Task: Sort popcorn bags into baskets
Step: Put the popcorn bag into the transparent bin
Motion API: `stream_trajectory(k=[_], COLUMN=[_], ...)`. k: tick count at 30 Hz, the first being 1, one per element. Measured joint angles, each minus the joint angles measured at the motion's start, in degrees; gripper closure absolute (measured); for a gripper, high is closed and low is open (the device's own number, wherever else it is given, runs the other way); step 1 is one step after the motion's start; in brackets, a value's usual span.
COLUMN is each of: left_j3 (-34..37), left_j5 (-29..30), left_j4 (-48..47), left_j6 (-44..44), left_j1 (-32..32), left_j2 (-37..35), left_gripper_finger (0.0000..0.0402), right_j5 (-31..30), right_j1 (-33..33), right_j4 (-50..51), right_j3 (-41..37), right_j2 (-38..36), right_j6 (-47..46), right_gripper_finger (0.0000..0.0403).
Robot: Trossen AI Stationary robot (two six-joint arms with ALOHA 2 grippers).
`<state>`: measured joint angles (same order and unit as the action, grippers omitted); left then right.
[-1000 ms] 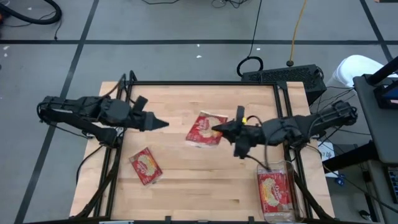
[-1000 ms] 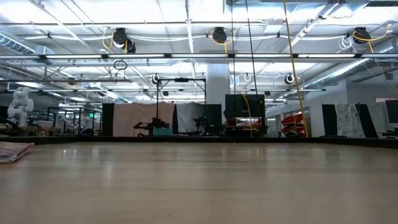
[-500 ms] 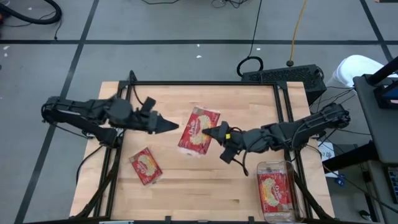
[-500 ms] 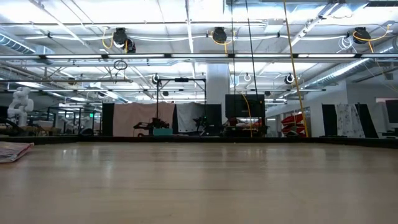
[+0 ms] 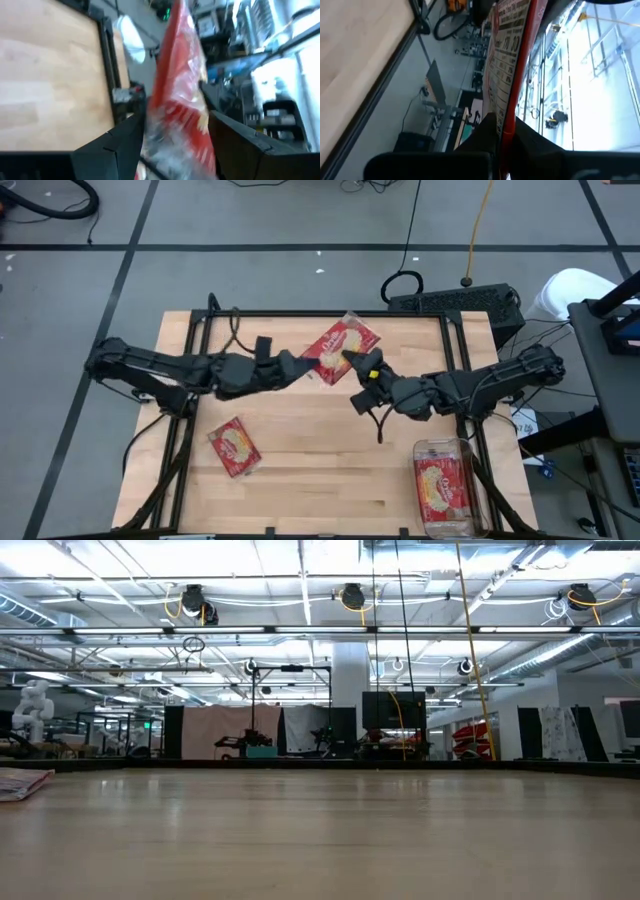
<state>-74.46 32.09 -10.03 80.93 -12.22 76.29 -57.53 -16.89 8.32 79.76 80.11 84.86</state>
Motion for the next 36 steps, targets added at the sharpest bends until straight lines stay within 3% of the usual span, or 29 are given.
stream_trajectory(k=[8, 11, 16, 20, 24, 30, 36], left_j3=[0.0, 0.0, 0.0, 0.0, 0.1, 0.1, 0.0], left_j5=[2.5, 2.5, 2.3, 0.6, -2.2, -8.8, -19.0], left_j4=[12.1, 14.4, 14.3, 13.5, 9.5, -1.5, -11.9], left_j6=[-0.9, -3.1, -9.4, -12.9, -14.9, -21.9, -31.1], left_j1=[3.2, 4.0, 4.7, 5.7, 7.8, 12.5, 19.0], left_j2=[6.7, 7.1, 6.4, 5.1, 2.5, -2.8, -8.6], left_gripper_finger=[0.0173, 0.0223, 0.0366, 0.0375, 0.0365, 0.0386, 0.0378], right_j5=[-1.0, -1.0, -0.7, 1.4, 3.8, 3.8, 11.8], right_j1=[3.1, 4.0, 4.2, 4.2, 4.1, 2.2, -0.1], right_j4=[-0.3, -0.2, 1.9, 2.0, 2.2, 2.6, 4.8], right_j3=[0.0, 0.0, 0.0, 0.0, 0.0, 0.0, 0.0], right_j2=[0.4, 0.4, 0.4, 0.3, 0.3, 0.3, 0.0], right_j6=[-0.5, -4.0, -7.8, -12.9, -23.7, -44.8, -72.9], right_gripper_finger=[0.0396, 0.0392, 0.0368, 0.0343, 0.0313, 0.0262, 0.0213])
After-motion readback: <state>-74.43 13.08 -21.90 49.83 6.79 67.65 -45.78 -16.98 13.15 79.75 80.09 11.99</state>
